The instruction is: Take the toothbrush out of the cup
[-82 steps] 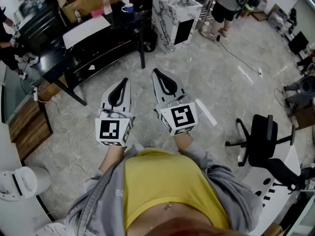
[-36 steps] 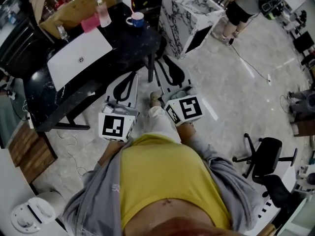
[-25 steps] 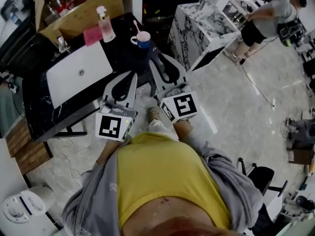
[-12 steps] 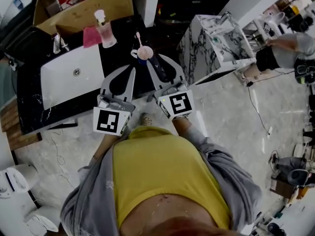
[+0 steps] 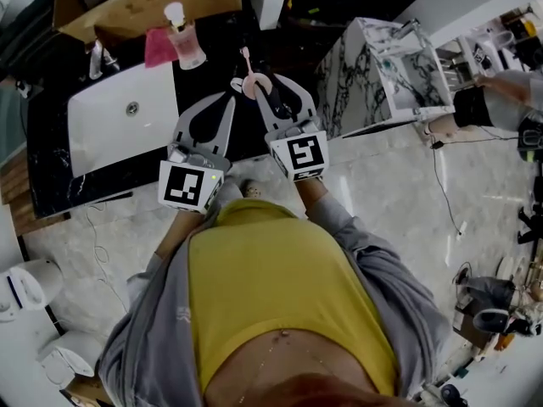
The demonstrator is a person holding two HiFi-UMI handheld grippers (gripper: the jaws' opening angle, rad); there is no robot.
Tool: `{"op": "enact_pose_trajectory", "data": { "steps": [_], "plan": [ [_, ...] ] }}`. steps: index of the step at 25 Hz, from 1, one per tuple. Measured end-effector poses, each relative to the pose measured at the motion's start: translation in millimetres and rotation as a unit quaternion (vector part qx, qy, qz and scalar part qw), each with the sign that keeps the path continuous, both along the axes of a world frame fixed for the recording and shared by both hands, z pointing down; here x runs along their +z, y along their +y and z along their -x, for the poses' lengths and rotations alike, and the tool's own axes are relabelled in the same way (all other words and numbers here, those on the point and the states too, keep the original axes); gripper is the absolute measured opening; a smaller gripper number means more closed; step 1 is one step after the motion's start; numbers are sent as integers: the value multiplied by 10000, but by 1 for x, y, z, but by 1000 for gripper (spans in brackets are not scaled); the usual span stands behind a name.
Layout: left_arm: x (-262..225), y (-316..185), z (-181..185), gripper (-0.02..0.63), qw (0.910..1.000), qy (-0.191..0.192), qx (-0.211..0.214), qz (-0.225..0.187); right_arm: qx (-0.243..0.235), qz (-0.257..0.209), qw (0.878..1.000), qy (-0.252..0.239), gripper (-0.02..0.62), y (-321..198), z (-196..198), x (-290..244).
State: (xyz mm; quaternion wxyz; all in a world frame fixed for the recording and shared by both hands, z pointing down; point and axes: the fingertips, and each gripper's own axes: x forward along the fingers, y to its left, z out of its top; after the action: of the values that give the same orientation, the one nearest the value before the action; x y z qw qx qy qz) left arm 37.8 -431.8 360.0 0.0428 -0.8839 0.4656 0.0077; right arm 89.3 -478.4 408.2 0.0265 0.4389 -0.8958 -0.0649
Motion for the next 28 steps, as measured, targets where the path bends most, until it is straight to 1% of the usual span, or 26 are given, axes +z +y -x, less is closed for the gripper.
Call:
{"op": "enact_pose_trajectory", "data": {
  "steps": [2, 5, 9, 11, 16, 22, 25, 27, 28],
  "plan": [
    [3, -8, 0, 2, 10000, -17, 68, 56, -13, 130, 9998, 134, 118, -9, 3, 10],
    [9, -22, 2, 2, 9998, 34, 115, 146, -36, 256, 9995, 201, 118, -23, 7, 21],
    [24, -36, 5, 2, 9993, -112, 167, 330, -62, 526, 9979, 376, 119, -40, 13, 42],
    [30, -43, 7, 2, 9988, -127, 182, 442, -75, 719, 9963, 472, 120, -48, 15, 55],
    [43, -57, 12, 2, 9979, -246, 135, 584, -105, 1157, 9899, 808, 117, -67, 21, 77],
    [48, -68, 15, 2, 9976, -253, 105, 639, -286, 1725, 9783, 1108, 114, -83, 30, 93],
    [50, -69, 14, 2, 9971, -244, 145, 700, -337, 1878, 9747, 1166, 107, -88, 32, 100],
    [50, -71, 15, 2, 9971, -248, 142, 708, -313, 1947, 9730, 1197, 91, -90, 31, 101],
    [51, -72, 15, 2, 9971, -250, 136, 704, -298, 1959, 9727, 1211, 73, -91, 31, 101]
  ]
}}
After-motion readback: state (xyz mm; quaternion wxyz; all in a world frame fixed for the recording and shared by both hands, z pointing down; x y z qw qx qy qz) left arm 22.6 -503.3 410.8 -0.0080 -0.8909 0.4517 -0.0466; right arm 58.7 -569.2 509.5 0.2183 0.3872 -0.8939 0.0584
